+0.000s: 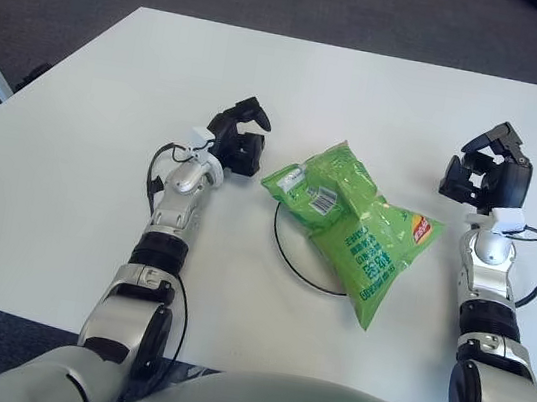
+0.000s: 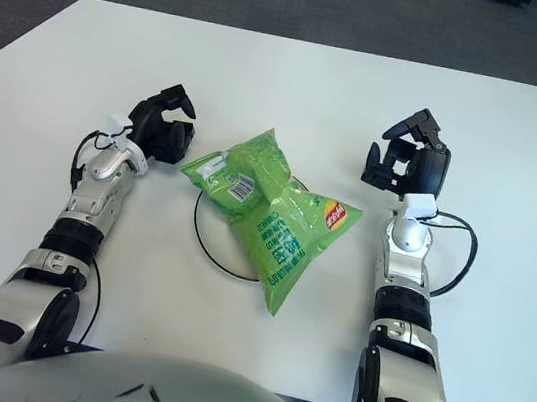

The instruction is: Put the snack into the plate.

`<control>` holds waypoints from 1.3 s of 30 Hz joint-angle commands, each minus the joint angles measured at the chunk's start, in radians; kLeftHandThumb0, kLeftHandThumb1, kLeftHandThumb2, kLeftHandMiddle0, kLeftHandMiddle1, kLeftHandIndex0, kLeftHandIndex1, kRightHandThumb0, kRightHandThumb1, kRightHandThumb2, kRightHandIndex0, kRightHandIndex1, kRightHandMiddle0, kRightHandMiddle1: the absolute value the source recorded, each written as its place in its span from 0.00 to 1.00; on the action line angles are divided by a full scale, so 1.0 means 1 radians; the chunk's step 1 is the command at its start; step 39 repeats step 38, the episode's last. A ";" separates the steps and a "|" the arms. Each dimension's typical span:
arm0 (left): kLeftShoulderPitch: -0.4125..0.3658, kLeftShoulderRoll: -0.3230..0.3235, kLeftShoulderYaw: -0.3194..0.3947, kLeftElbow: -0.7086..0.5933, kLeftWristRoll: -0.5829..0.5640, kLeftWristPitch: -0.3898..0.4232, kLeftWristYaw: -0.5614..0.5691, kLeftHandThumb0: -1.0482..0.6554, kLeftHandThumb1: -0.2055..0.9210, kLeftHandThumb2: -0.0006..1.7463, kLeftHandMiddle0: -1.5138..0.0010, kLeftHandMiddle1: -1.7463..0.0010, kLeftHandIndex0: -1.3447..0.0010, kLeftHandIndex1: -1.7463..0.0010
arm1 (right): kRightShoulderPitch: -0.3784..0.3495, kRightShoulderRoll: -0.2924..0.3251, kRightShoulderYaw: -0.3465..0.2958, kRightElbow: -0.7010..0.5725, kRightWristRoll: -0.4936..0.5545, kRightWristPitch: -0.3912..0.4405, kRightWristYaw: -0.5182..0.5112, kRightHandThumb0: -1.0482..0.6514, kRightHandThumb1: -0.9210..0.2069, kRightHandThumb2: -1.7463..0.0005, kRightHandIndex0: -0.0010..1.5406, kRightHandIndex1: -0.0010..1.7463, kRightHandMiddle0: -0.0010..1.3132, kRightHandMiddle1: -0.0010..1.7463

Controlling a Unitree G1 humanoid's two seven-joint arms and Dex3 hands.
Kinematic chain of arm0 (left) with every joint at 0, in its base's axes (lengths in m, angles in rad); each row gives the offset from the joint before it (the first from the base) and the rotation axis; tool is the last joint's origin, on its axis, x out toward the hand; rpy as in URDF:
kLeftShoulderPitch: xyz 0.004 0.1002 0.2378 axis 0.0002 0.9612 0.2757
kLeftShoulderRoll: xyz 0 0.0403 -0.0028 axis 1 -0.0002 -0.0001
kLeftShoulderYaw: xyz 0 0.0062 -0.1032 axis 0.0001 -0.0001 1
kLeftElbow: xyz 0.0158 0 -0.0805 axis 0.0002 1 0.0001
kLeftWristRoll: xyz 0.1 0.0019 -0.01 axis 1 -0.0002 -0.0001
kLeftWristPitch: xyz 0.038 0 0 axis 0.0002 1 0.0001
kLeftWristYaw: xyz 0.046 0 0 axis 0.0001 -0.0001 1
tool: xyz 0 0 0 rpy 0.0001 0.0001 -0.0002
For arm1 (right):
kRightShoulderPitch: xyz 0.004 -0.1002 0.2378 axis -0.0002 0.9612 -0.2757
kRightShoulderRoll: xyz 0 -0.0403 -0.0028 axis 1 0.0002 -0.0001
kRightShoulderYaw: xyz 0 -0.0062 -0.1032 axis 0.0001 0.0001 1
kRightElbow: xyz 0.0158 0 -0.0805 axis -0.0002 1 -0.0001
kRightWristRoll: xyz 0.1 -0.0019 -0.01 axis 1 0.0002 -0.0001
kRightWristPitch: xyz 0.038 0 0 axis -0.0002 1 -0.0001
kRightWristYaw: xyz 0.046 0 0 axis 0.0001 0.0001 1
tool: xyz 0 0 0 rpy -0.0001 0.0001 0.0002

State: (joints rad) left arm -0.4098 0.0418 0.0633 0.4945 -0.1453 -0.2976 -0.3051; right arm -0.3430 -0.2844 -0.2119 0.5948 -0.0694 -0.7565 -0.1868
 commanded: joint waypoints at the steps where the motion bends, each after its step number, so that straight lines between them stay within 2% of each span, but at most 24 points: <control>1: 0.068 -0.013 -0.002 0.052 0.014 -0.042 0.015 0.32 0.39 0.81 0.10 0.00 0.49 0.00 | 0.098 0.030 0.015 0.103 -0.019 -0.028 0.002 0.33 0.57 0.22 0.88 1.00 0.49 1.00; 15: 0.068 -0.010 -0.016 0.109 0.092 -0.211 0.084 0.31 0.37 0.83 0.09 0.00 0.48 0.00 | 0.097 0.027 0.026 0.119 -0.020 -0.049 -0.001 0.32 0.57 0.22 0.88 1.00 0.49 1.00; 19: 0.067 -0.007 -0.016 0.138 0.140 -0.299 0.144 0.31 0.38 0.82 0.09 0.00 0.48 0.00 | 0.097 0.027 0.029 0.122 -0.025 -0.056 -0.007 0.32 0.57 0.22 0.88 1.00 0.49 1.00; 23: 0.060 0.000 -0.019 0.177 0.201 -0.390 0.214 0.31 0.39 0.81 0.08 0.00 0.49 0.00 | 0.099 0.026 0.031 0.123 -0.028 -0.061 -0.012 0.32 0.57 0.22 0.88 1.00 0.49 1.00; 29: 0.043 0.018 -0.023 0.248 0.341 -0.536 0.401 0.33 0.44 0.77 0.08 0.00 0.53 0.00 | 0.113 0.028 0.036 0.096 -0.043 -0.066 -0.027 0.32 0.57 0.22 0.88 1.00 0.49 1.00; 34: 0.033 0.038 -0.041 0.284 0.451 -0.586 0.553 0.33 0.47 0.75 0.09 0.00 0.54 0.00 | 0.113 0.031 0.032 0.101 -0.063 -0.090 -0.055 0.32 0.57 0.22 0.88 1.00 0.49 1.00; 38: 0.028 0.047 -0.052 0.305 0.527 -0.612 0.675 0.34 0.49 0.74 0.10 0.00 0.56 0.00 | 0.109 0.037 0.023 0.117 -0.093 -0.150 -0.110 0.32 0.57 0.22 0.88 1.00 0.49 1.00; 39: 0.028 0.047 -0.052 0.305 0.527 -0.612 0.675 0.34 0.49 0.74 0.10 0.00 0.56 0.00 | 0.109 0.037 0.023 0.117 -0.093 -0.150 -0.110 0.32 0.57 0.22 0.88 1.00 0.49 1.00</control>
